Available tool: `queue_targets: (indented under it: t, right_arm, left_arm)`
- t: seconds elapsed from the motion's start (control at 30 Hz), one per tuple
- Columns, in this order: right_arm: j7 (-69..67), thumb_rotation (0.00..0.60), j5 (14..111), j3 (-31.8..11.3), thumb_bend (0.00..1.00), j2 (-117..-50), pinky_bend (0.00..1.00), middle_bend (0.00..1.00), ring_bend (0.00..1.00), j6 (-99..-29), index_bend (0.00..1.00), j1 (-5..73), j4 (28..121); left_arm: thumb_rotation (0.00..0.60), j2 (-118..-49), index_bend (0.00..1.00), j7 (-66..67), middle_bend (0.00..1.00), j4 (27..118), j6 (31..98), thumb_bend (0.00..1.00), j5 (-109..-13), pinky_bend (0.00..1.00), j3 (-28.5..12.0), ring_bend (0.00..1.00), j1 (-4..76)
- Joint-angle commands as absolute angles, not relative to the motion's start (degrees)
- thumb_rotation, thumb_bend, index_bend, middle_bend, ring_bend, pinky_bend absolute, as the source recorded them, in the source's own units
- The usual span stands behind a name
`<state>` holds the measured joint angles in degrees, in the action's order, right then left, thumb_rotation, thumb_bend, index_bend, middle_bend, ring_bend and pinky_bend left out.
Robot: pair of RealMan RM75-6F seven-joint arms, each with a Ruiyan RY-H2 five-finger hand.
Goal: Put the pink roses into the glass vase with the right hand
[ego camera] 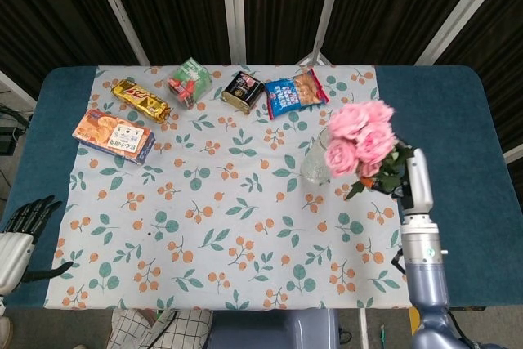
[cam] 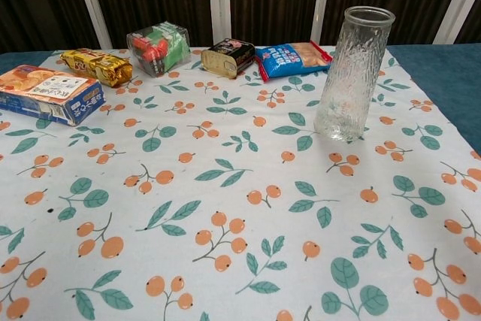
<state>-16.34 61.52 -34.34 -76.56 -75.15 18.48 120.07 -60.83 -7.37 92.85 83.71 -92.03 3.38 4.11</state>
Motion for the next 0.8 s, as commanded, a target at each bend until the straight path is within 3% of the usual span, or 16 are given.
queue_targets:
  t: [0.03,0.37,0.8]
  right_arm:
    - [-23.0,0.6,57.8,-40.6,0.32,-77.5,0.39,0.5,0.54,-77.8,0.53,20.1,119.5]
    - [-30.3,0.6,48.5,-47.4,0.32,-82.2,0.39,0.5,0.52,-75.0,0.51,27.4,116.1]
    - [-38.8,0.6,49.4,-49.7,0.32,-90.7,0.39,0.5,0.49,-73.5,0.48,35.9,105.2]
  left_arm:
    - [0.6,-60.9,0.0,-7.2,0.0,92.8,83.6,0.0,-92.0,0.0,3.4,0.0,4.2]
    - [0.6,-61.0,0.0,-7.0,0.0,92.9,83.2,0.0,-91.6,0.0,3.2,0.0,4.4]
    - [0.6,-60.8,0.0,-7.6,0.0,92.7,82.9,0.0,-91.5,0.0,3.3,0.0,4.4]
